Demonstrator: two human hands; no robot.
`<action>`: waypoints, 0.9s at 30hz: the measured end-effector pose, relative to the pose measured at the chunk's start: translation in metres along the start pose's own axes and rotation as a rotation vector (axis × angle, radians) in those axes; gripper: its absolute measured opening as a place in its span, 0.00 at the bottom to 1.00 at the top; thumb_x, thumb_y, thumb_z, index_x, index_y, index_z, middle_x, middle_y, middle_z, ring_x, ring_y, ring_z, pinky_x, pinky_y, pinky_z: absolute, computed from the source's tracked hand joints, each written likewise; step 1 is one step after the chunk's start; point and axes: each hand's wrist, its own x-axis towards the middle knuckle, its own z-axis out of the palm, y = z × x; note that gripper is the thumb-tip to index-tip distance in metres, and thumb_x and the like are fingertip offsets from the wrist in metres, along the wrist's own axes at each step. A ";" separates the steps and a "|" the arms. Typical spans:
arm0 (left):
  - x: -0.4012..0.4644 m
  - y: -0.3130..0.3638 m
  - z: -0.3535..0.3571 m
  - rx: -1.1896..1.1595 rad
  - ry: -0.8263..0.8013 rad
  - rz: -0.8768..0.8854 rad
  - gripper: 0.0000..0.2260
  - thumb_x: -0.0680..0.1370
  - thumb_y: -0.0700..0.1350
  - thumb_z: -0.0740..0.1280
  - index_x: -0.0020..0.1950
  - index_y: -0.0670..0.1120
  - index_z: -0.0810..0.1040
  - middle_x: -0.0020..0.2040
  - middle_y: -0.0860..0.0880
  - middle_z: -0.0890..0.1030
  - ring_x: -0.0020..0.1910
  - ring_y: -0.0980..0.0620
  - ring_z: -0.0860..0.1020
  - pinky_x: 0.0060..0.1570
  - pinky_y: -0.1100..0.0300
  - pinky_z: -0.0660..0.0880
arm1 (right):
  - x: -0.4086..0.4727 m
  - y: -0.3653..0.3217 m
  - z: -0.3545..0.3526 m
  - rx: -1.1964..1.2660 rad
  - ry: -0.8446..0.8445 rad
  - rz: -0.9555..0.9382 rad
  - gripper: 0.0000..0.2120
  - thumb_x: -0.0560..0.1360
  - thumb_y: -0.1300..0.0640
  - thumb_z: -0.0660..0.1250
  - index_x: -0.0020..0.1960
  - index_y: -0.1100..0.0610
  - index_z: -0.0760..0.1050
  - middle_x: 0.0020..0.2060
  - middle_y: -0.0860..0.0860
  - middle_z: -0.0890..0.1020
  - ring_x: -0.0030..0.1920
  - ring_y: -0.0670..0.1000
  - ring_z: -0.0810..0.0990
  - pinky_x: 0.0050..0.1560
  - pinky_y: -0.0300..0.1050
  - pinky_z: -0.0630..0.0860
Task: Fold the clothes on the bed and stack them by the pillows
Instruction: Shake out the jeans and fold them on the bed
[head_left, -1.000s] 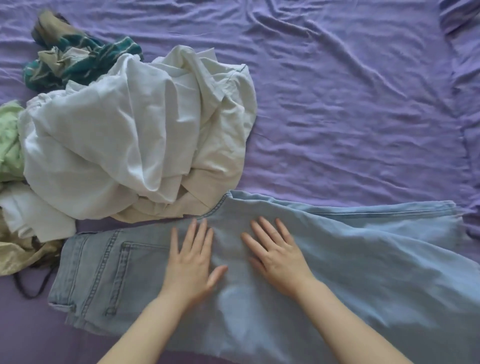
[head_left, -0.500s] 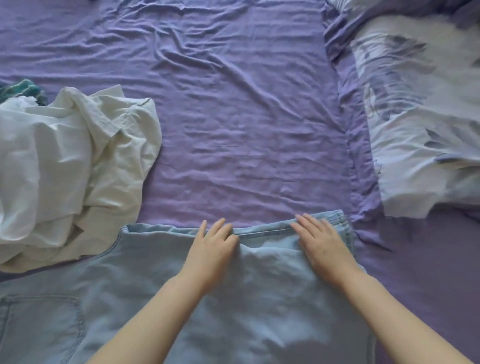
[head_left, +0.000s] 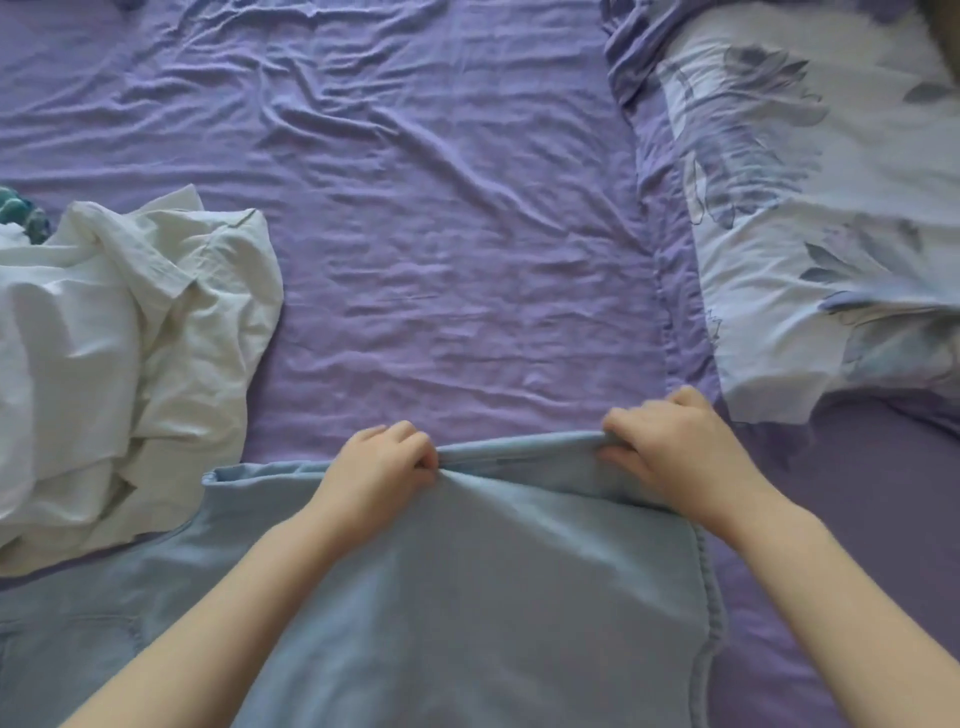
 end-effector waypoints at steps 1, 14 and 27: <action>0.007 0.000 0.003 0.040 0.013 -0.054 0.01 0.72 0.41 0.69 0.42 0.44 0.79 0.41 0.45 0.79 0.40 0.43 0.78 0.48 0.54 0.71 | 0.009 -0.003 0.003 -0.033 0.021 0.020 0.08 0.64 0.54 0.74 0.35 0.55 0.75 0.27 0.50 0.77 0.29 0.53 0.78 0.37 0.47 0.72; 0.008 0.016 0.028 0.180 -0.011 -0.101 0.16 0.54 0.44 0.83 0.37 0.48 0.83 0.36 0.47 0.79 0.34 0.44 0.78 0.35 0.52 0.75 | -0.047 -0.017 0.046 0.040 -0.334 0.369 0.17 0.58 0.52 0.80 0.44 0.53 0.81 0.37 0.50 0.80 0.37 0.56 0.78 0.40 0.50 0.73; 0.033 0.005 0.010 0.115 0.080 -0.432 0.16 0.75 0.48 0.68 0.63 0.49 0.76 0.67 0.44 0.71 0.68 0.43 0.66 0.69 0.46 0.57 | 0.037 0.009 0.042 0.350 -0.191 0.542 0.25 0.75 0.59 0.66 0.70 0.58 0.64 0.66 0.55 0.67 0.64 0.58 0.69 0.61 0.52 0.68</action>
